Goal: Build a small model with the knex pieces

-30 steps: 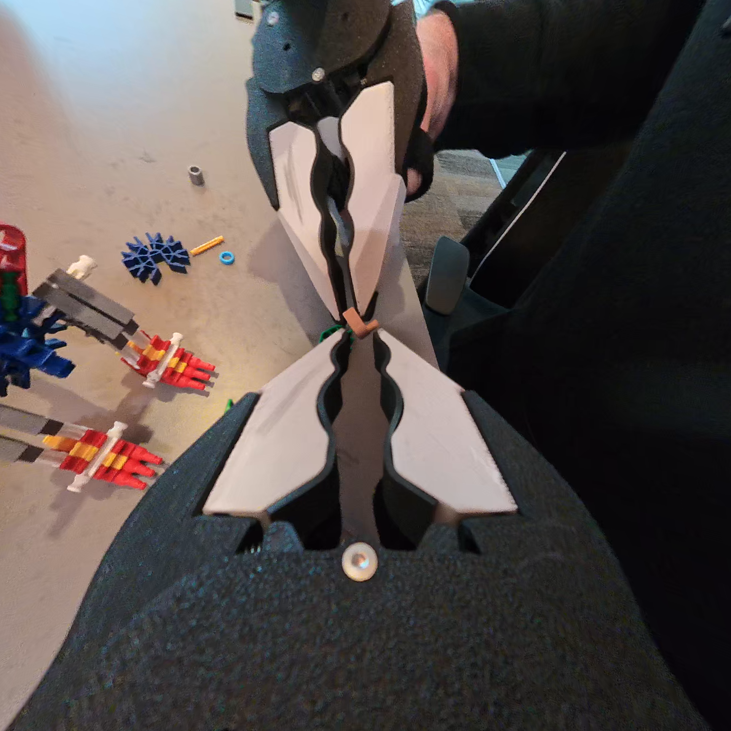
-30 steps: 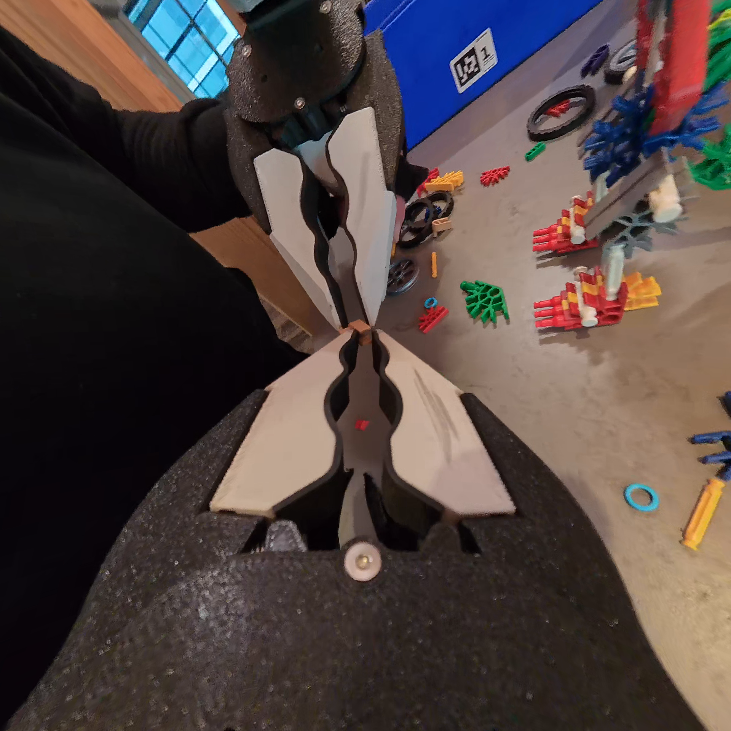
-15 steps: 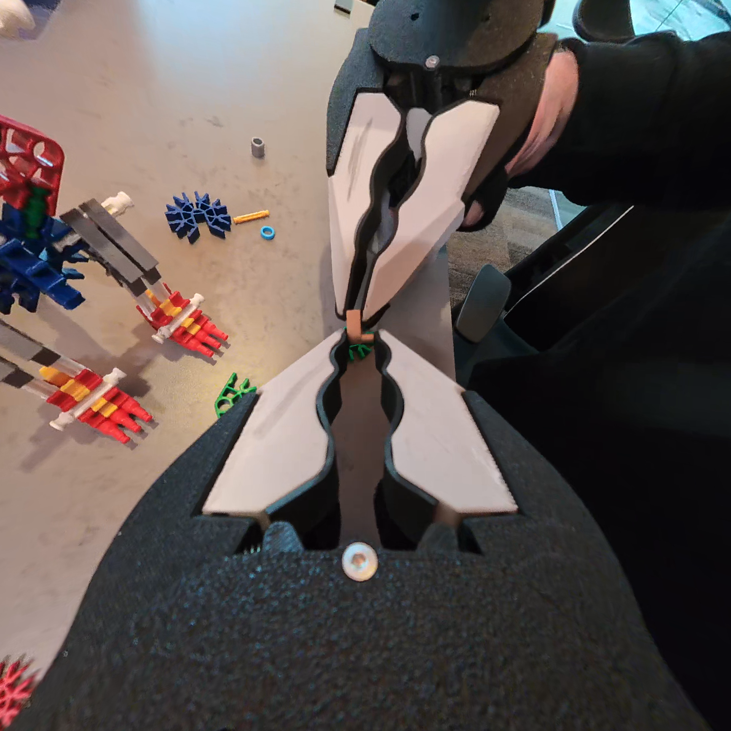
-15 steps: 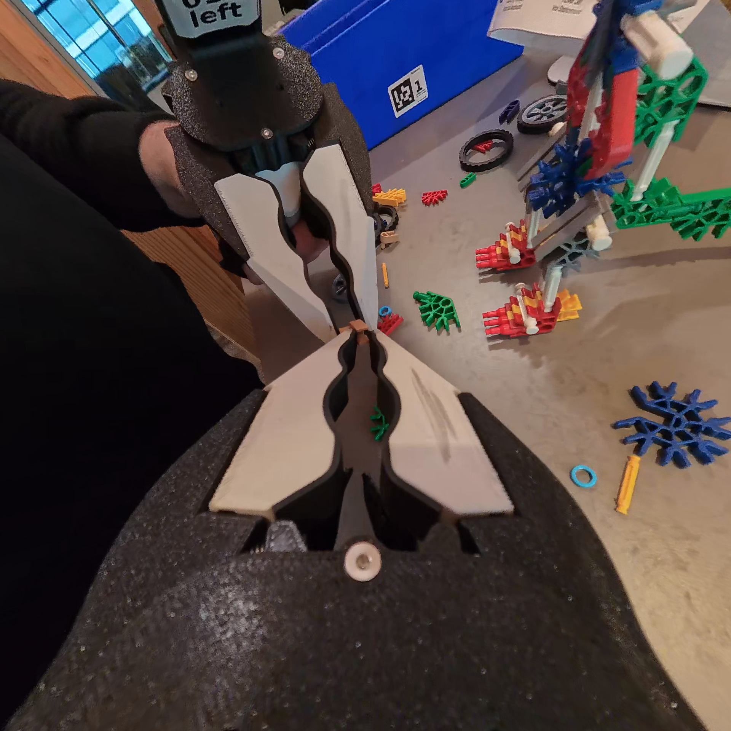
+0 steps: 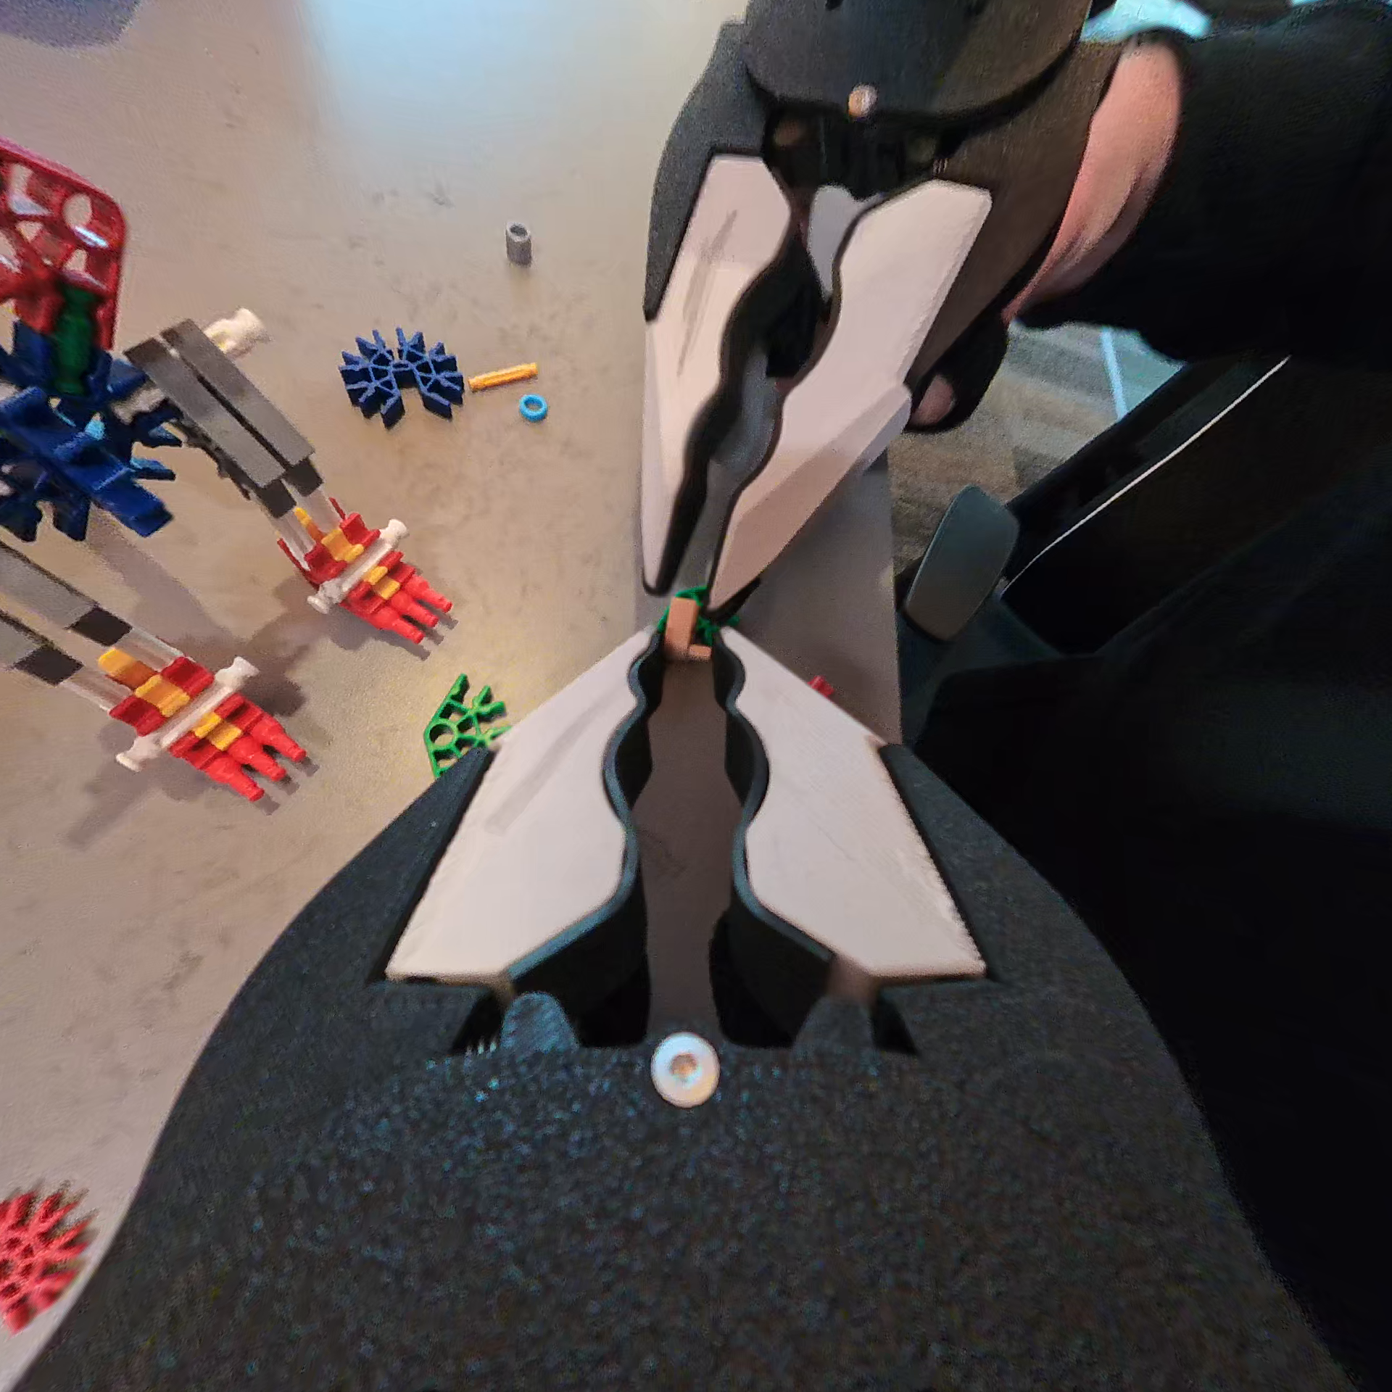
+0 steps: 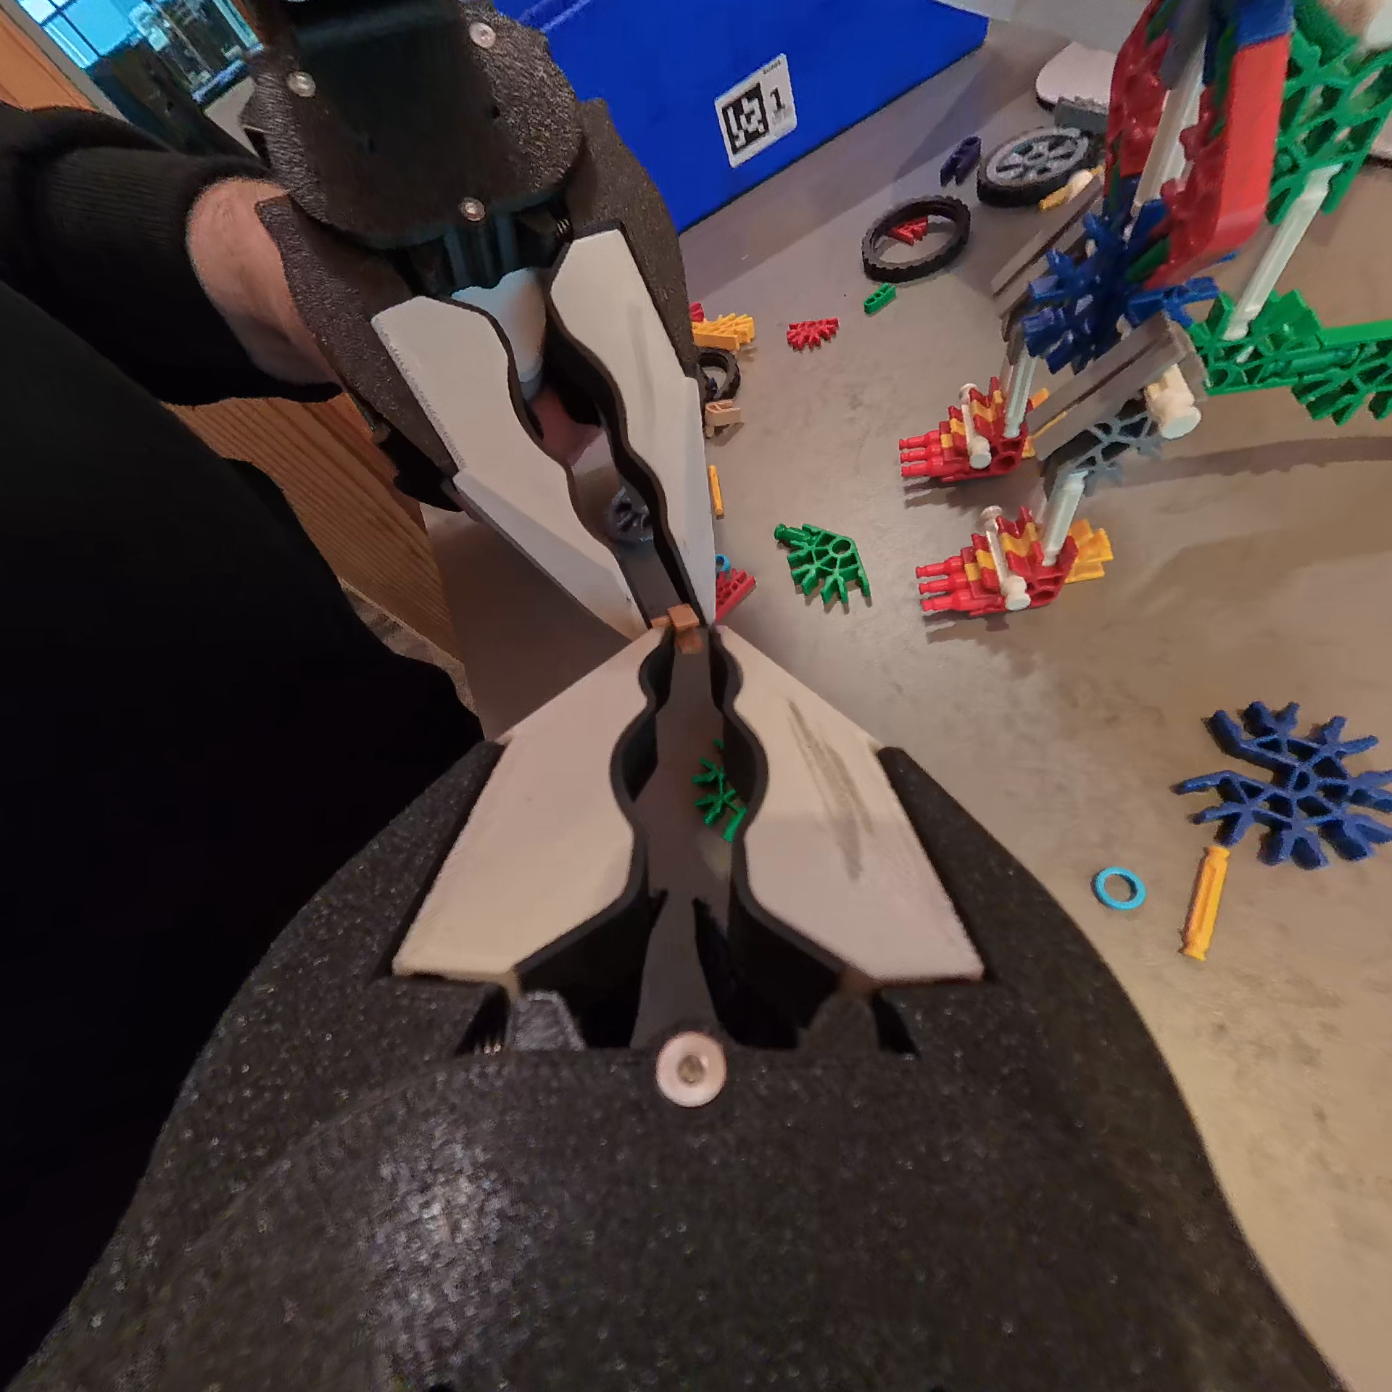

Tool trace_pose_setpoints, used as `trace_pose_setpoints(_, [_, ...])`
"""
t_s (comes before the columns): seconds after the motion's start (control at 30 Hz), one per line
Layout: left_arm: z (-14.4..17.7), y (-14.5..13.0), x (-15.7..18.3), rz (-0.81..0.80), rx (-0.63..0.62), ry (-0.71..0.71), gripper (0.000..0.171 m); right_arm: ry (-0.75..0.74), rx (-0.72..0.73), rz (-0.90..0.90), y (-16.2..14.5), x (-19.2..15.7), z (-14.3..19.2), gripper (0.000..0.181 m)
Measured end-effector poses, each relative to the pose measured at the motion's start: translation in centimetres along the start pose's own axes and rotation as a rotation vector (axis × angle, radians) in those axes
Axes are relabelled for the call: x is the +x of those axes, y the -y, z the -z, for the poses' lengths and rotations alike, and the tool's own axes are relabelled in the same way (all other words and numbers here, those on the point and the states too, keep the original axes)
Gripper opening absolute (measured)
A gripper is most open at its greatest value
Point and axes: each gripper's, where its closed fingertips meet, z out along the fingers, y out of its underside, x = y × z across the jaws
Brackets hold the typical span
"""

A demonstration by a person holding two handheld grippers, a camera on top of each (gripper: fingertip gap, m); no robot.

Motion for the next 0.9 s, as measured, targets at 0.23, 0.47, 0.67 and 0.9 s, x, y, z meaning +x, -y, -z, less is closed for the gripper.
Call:
trace_pose_setpoints(0.23, [-1.2,-2.3,-0.2,-0.198,-0.164,0.076,0.010,-0.144,-0.174,0.089,-3.3,1.4,0.0,0.028])
trace_pose_setpoints(0.47, [-2.1,-3.3,-0.6,-0.291,-0.244,0.113,0.010,-0.177,-0.225,0.154,-3.9,1.6,-0.8,0.017])
trace_pose_setpoints(0.67, [-2.2,-3.5,-0.8,-0.312,-0.262,0.134,0.010,-0.122,-0.241,0.178,-4.1,1.1,-1.0,0.017])
trace_pose_setpoints(0.9, [-2.1,-3.6,-0.8,-0.343,-0.284,0.128,0.010,-0.073,-0.261,0.200,-4.3,1.2,-0.6,0.010])
